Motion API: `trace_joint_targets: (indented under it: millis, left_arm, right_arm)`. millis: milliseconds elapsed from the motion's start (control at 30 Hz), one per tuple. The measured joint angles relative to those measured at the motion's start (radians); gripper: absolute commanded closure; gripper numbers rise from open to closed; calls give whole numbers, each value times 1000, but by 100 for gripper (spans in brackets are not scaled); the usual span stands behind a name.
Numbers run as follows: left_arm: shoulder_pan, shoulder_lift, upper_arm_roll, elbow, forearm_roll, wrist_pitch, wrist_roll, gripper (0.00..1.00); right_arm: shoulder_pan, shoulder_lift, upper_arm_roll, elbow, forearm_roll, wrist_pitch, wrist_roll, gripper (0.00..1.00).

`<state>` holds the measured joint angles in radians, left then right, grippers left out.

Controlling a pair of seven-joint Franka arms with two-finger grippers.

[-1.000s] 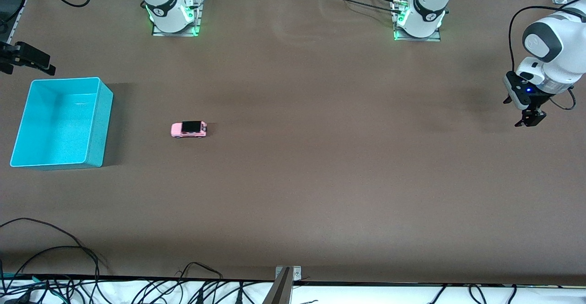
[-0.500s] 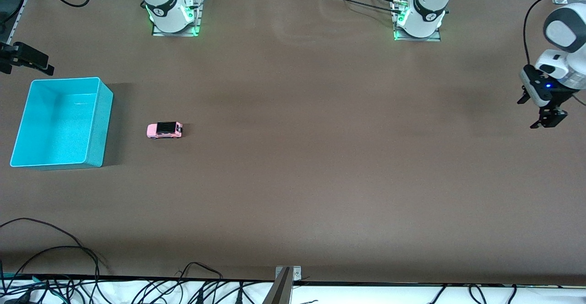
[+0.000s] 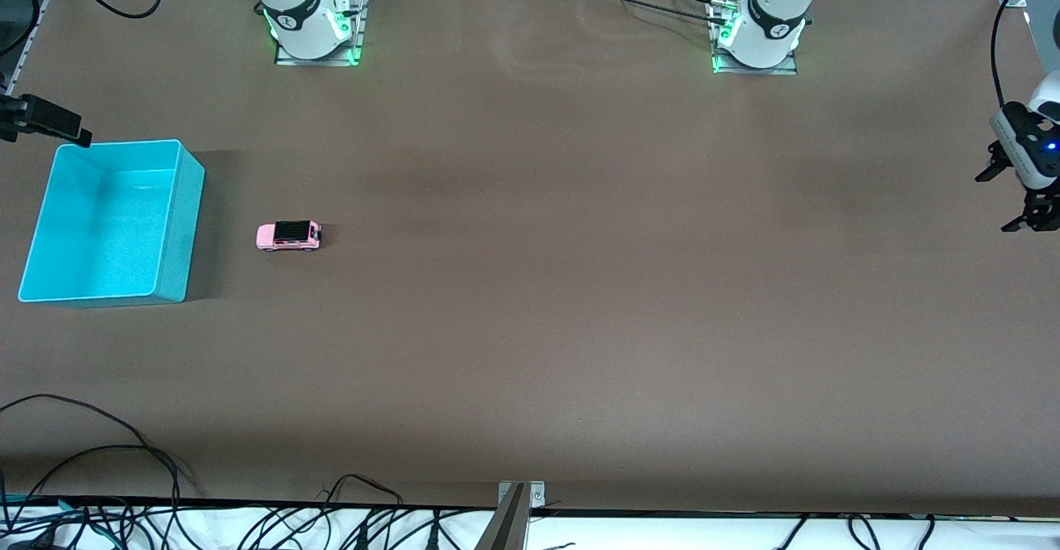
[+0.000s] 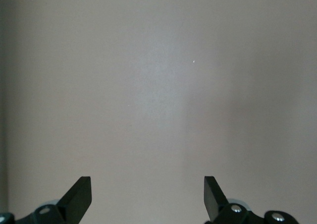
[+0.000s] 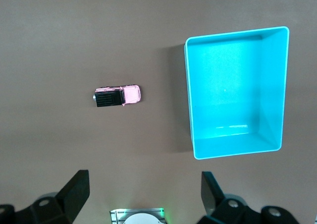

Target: Wind and store pink jeep toy

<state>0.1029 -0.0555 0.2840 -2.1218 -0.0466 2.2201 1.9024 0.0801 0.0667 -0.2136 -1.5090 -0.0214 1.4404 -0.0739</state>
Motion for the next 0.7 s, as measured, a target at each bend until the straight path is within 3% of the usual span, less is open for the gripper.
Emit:
trace_joint_targets:
  millis: [367, 700]
  left_arm:
    - [-2, -11, -8, 159, 20, -218, -58, 0]
    - [-16, -42, -81, 297, 68, -453, -273, 0]
  right_arm:
    - [0, 43, 0, 0, 0, 54, 0, 0]
    - [2, 187, 1, -6, 0, 56, 75, 0]
